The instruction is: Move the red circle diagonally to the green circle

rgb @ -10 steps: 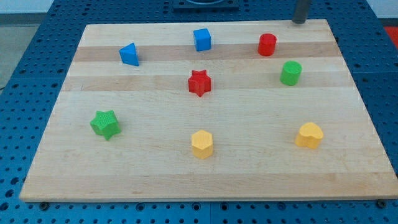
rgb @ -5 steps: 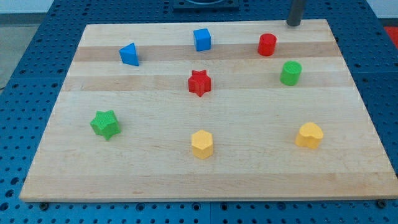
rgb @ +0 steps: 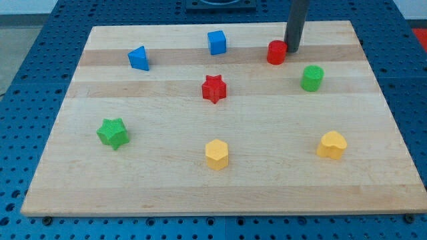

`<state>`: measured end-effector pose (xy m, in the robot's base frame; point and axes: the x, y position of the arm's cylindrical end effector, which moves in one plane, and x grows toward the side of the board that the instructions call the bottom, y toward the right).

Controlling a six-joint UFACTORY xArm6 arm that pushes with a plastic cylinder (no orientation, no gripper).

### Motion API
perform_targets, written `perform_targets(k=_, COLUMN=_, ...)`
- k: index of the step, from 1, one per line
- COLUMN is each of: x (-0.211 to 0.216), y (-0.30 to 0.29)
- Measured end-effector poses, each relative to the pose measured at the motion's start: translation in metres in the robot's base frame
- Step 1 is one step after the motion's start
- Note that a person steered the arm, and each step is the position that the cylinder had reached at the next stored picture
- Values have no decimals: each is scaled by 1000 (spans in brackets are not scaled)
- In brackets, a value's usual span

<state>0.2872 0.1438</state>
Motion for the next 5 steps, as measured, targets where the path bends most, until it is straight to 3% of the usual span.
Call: perform_targets(k=5, x=11, y=-25)
